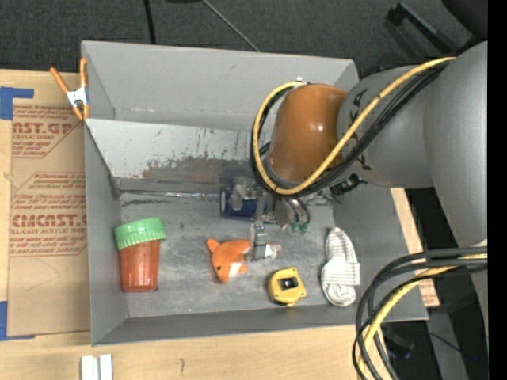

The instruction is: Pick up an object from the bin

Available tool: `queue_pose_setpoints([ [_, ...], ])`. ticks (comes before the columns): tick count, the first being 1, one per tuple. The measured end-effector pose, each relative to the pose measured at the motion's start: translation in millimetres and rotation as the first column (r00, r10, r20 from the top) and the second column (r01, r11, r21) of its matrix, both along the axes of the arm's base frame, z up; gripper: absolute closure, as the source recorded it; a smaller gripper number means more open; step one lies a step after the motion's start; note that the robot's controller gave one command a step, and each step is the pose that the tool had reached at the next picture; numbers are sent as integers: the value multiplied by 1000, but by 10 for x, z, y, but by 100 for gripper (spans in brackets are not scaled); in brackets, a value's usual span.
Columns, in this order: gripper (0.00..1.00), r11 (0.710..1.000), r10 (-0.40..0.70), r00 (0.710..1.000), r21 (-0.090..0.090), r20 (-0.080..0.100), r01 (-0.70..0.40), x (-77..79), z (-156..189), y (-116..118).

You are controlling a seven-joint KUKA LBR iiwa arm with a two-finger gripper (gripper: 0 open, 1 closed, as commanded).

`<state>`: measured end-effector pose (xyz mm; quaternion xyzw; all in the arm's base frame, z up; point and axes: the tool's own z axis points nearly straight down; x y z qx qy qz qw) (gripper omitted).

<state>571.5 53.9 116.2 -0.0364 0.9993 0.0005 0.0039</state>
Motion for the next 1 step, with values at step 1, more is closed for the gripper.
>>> queue_pose_setpoints([
  [1, 100, 1000, 2, 1000, 0, -7, -2, -294, -461, 321],
])
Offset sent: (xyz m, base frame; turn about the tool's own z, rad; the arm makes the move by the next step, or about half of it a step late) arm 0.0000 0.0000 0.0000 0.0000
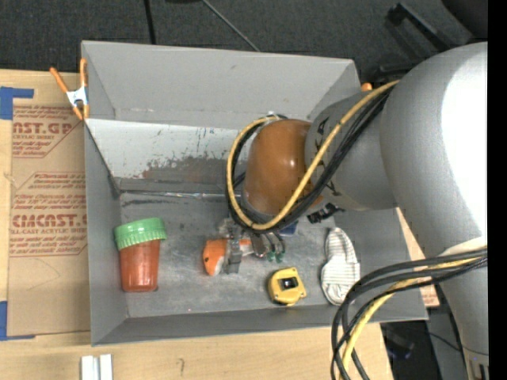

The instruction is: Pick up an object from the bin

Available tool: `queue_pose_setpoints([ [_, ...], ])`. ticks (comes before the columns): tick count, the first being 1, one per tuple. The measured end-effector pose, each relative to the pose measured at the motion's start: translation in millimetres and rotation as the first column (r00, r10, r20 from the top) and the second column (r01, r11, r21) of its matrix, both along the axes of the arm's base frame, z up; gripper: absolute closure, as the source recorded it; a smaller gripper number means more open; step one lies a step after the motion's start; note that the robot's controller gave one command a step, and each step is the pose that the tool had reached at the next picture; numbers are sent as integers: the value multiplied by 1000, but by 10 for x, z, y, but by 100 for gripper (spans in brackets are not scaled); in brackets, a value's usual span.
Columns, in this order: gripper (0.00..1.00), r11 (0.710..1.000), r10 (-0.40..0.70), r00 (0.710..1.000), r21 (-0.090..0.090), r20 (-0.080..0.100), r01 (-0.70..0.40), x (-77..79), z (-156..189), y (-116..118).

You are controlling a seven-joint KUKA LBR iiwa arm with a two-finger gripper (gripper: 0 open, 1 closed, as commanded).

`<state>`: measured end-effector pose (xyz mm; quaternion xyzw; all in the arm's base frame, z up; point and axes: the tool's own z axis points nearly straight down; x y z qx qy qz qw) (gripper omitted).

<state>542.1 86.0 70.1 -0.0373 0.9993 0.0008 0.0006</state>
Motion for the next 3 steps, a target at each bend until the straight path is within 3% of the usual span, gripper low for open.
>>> queue_pose_setpoints([
  [1, 100, 1000, 0, 1000, 0, 0, 0, -1, 0, 0],
  [2, 100, 1000, 24, 1000, -1, 2, -24, 64, 1290, 102],
  [3, 100, 1000, 24, 1000, -1, 1, -24, 63, 1289, 102],
])
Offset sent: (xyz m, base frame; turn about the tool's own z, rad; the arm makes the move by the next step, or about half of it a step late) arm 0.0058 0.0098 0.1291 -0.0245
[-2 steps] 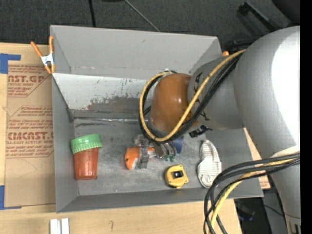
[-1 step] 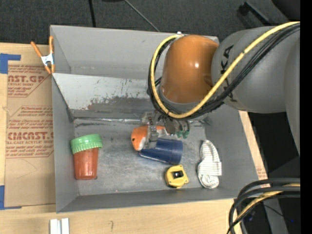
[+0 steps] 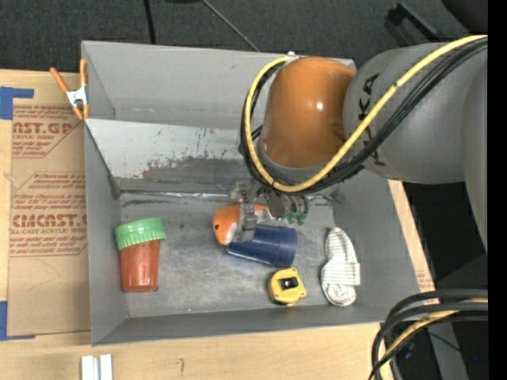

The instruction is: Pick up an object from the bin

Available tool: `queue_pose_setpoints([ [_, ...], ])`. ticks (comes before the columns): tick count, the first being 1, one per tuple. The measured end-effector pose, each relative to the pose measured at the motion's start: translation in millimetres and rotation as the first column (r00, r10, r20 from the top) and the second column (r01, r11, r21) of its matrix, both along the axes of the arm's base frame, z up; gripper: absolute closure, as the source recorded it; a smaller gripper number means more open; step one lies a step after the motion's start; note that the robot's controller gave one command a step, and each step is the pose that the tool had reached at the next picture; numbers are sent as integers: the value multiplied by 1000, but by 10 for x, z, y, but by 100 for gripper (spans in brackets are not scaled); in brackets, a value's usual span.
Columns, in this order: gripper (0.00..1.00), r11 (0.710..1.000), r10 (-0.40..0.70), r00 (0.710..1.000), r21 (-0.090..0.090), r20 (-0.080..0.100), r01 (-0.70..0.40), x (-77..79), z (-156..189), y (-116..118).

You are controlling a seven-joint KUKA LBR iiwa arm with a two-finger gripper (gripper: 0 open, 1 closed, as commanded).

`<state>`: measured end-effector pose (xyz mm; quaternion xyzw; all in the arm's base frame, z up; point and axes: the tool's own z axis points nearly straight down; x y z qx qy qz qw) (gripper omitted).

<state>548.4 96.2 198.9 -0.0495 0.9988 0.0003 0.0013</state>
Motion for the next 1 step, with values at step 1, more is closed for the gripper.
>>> queue_pose_setpoints([
  [1, 100, 1000, 12, 1000, -1, 2, -12, -25, 1268, -87],
])
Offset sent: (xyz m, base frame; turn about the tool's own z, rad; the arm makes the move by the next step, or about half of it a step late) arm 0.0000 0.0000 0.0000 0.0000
